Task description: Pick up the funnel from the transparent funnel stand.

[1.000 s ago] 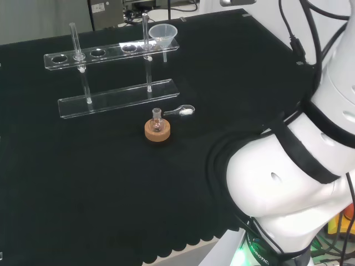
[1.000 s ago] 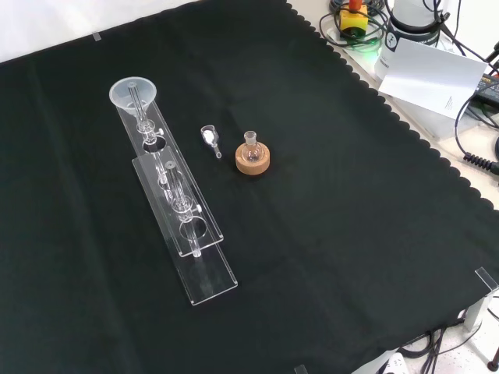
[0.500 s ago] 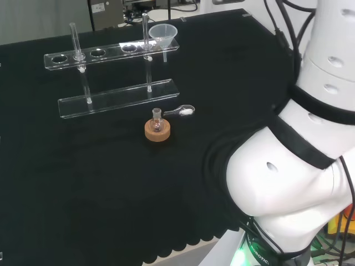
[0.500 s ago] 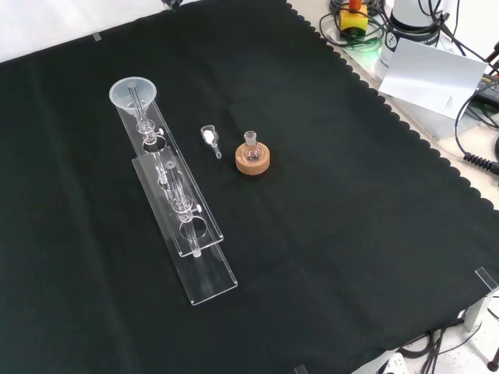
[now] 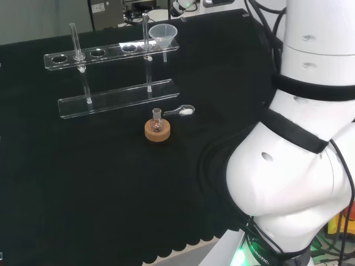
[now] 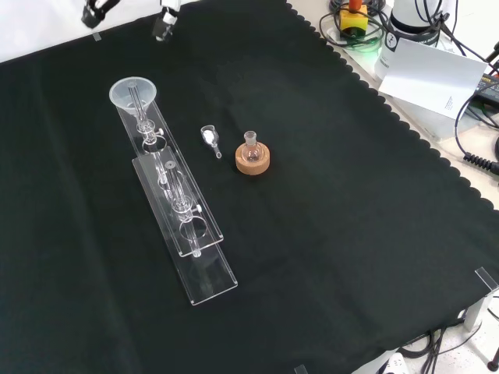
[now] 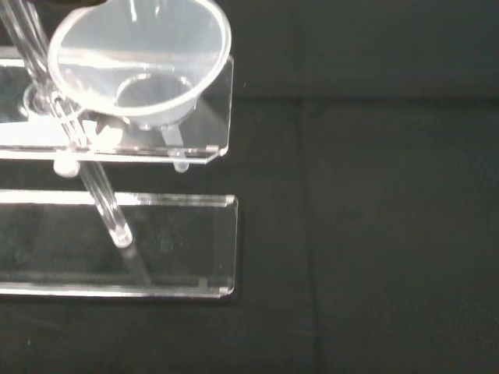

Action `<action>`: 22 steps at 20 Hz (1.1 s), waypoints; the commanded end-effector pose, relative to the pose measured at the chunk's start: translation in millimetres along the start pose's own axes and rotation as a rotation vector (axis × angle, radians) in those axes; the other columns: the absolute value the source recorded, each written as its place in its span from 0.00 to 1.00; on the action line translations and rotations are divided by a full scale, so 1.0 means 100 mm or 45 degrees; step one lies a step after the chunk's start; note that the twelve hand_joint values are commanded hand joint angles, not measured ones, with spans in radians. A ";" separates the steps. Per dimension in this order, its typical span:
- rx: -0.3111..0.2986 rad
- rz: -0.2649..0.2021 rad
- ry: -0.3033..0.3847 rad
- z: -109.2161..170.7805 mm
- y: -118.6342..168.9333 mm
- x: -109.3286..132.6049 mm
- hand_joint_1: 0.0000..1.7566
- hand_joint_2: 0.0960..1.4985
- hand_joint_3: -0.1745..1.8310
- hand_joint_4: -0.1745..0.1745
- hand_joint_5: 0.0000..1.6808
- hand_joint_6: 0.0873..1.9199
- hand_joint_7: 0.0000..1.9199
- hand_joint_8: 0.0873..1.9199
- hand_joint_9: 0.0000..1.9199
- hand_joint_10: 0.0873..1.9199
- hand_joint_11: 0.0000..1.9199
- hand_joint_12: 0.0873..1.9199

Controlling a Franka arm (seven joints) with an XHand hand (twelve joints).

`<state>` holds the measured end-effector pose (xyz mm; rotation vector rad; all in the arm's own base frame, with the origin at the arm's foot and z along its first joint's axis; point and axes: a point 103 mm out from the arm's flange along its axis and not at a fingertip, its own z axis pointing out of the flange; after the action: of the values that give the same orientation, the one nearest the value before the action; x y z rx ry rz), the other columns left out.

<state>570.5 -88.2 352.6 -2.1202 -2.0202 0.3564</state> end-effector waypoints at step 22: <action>0.251 -0.085 -0.263 0.39 0.35 0.45 0.39 0.36 0.32 0.40 0.02 0.00 0.00 0.26 0.12 0.40 0.09 0.73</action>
<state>590.7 -47.7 306.1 -1.9406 -2.0694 0.7137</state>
